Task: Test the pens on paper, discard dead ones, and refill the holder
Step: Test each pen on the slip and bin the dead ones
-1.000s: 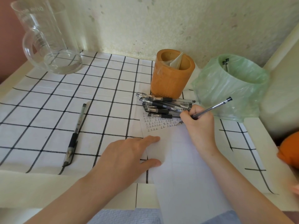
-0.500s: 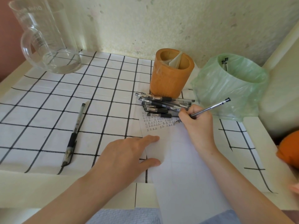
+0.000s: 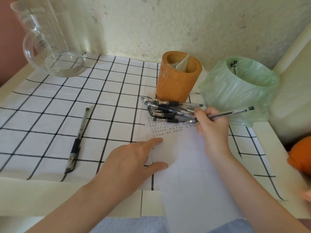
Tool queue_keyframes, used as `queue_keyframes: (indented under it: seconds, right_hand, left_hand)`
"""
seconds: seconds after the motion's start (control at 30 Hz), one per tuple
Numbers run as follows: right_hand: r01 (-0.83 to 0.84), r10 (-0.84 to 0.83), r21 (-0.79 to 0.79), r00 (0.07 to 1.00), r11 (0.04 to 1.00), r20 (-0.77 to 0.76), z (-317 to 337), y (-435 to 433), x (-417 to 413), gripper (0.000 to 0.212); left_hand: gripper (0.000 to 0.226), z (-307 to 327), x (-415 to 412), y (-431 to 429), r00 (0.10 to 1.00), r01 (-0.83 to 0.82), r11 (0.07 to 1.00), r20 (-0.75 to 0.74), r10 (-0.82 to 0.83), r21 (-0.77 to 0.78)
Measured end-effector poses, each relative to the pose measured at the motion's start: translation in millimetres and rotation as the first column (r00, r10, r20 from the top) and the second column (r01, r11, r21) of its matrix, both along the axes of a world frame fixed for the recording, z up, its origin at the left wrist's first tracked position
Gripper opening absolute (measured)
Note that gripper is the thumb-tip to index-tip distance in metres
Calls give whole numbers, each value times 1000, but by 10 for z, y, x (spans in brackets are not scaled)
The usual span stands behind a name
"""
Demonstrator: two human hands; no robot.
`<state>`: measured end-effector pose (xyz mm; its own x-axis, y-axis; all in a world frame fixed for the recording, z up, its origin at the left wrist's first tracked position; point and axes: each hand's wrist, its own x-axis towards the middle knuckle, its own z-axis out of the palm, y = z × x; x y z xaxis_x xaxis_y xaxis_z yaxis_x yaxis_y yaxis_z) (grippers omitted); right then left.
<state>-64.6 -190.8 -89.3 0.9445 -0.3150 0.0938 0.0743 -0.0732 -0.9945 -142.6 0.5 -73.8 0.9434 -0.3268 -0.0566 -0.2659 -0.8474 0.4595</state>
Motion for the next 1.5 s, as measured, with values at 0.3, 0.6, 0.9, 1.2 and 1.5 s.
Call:
queue_keyframes:
  seconds: [0.3, 0.6, 0.9, 1.2, 1.5]
  right_hand:
    - [-243, 299, 366, 948, 898, -104, 373, 53, -234, 32]
    - [-340, 389, 258, 906, 904, -168, 357, 205, -387, 29]
    - [-481, 506, 158, 835, 862, -219, 349, 276, -425, 28]
    - [-542, 586, 263, 799, 799, -135, 358, 235, -456, 33]
    - [-528, 568, 254, 814, 810, -120, 253, 293, -481, 24]
  left_hand:
    - [54, 29, 37, -61, 990, -119, 765, -131, 46, -633]
    - [80, 68, 38, -58, 994, -107, 664, -98, 51, -740]
    - [75, 105, -1, -87, 995, -90, 738, -83, 47, -669]
    - [25, 114, 5, -12, 986, -167, 855, -81, 146, -491]
    - [32, 98, -19, -40, 982, -187, 914, -43, 184, -359]
